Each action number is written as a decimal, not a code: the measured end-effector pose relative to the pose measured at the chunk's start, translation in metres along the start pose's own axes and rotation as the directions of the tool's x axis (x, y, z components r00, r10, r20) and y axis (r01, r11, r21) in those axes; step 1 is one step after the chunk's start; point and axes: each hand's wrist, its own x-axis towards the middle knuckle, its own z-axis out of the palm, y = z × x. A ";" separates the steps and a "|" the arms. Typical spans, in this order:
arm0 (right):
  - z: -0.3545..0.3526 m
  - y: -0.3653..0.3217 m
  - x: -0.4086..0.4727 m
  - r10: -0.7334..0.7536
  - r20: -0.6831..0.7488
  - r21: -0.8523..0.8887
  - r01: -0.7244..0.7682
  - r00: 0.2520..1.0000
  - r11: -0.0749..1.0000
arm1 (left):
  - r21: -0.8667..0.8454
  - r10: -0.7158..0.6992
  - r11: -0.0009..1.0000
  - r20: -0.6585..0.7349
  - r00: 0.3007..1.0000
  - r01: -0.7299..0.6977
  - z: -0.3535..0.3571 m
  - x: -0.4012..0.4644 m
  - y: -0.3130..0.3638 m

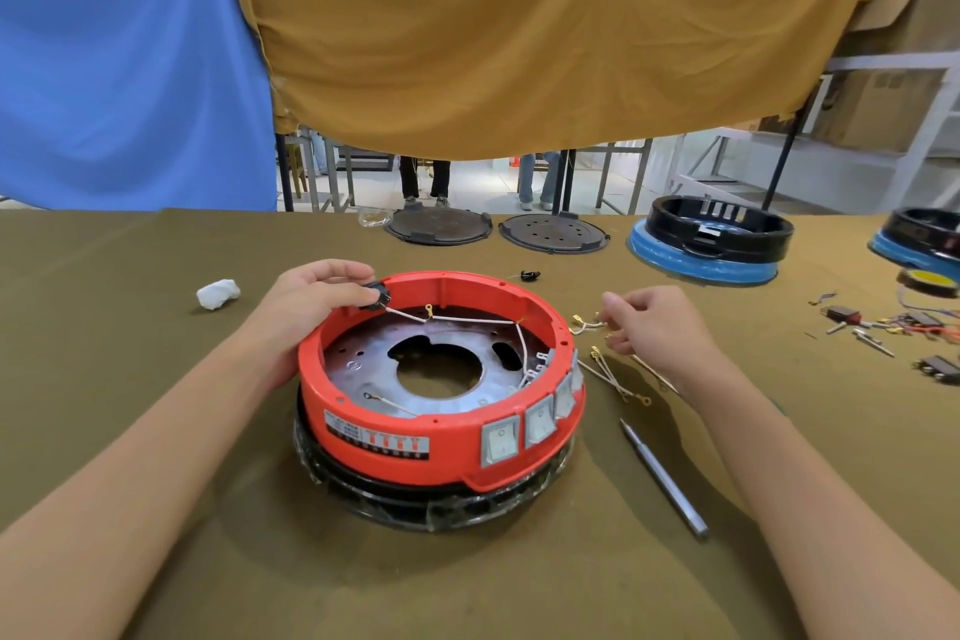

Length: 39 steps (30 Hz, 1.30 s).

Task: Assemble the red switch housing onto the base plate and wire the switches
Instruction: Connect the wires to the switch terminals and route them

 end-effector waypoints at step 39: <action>-0.002 -0.033 -0.019 -0.109 0.438 0.868 -0.388 0.893 0.309 | 0.902 0.058 0.425 -0.105 0.993 0.070 -0.004 -0.005 0.024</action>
